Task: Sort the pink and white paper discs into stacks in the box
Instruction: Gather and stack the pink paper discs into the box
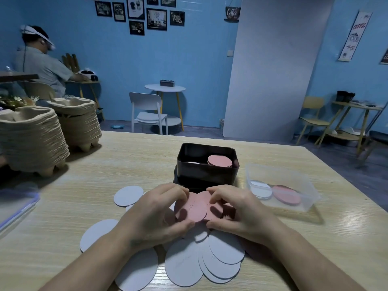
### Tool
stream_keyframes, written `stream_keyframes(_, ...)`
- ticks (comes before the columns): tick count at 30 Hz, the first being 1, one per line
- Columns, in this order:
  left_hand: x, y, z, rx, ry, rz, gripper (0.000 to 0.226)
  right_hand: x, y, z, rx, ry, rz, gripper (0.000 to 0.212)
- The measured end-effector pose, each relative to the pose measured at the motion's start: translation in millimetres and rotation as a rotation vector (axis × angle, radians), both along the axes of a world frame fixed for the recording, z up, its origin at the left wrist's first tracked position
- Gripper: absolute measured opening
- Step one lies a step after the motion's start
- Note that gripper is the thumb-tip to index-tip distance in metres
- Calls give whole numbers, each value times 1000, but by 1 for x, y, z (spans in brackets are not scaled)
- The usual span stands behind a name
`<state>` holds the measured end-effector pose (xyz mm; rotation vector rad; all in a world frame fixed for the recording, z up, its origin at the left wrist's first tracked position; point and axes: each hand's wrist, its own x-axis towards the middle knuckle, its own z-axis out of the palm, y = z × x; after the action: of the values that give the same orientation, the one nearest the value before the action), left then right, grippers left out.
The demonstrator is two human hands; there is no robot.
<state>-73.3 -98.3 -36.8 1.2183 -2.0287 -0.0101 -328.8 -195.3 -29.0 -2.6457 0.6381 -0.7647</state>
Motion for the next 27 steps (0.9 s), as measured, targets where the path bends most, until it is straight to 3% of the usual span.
stream_keyframes(5,-4,-3,-3,-39,-15,28,33,6,6,1,-40,3,54,46)
stream_keyframes(12,-10,-8,-7,-55,-13,2,35,9,7,1,-36,-2,91,31)
stream_keyframes(27,-5,-13,-13,18,47,-53,42,14,5,-4,-48,-128,90,37)
